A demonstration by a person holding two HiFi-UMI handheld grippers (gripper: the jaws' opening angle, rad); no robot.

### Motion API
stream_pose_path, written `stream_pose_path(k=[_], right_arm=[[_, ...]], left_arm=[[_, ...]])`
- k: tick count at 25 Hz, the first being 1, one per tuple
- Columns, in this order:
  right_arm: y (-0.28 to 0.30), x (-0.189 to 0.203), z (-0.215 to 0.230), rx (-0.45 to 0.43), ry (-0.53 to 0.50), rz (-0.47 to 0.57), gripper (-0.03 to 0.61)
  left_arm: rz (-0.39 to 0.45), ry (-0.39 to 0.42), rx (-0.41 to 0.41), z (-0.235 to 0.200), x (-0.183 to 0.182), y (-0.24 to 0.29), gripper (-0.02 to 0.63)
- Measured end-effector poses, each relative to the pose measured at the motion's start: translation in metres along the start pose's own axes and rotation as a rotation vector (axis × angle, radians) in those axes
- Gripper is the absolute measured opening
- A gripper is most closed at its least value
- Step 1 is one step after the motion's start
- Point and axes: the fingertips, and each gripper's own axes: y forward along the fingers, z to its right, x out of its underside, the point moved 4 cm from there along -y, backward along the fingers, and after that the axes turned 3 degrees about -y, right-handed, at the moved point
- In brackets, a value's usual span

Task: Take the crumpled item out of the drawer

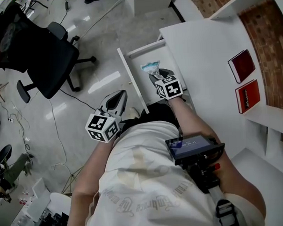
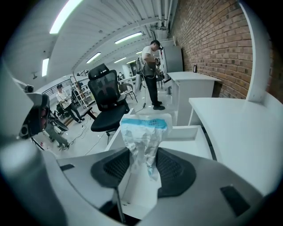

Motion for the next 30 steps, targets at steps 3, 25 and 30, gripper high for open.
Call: stream_pose_path(k=[3, 25, 30], right_arm=[[-0.015, -0.006, -0.003, -0.003, 0.003, 0.043, 0.199], [-0.103, -0.044, -0.024, -0.052, -0.004, 0.308, 0.19], [-0.117, -0.043, -0.028, -0.059, -0.001, 0.33, 0.189]], left_arm=[[0.018, 0.002, 0.003, 0.001, -0.003, -0.001, 0.02], [0.091, 0.088, 0.064, 0.026, -0.035, 0.004, 0.02], [0.098, 0.098, 0.064, 0.03, -0.036, -0.001, 0.02]])
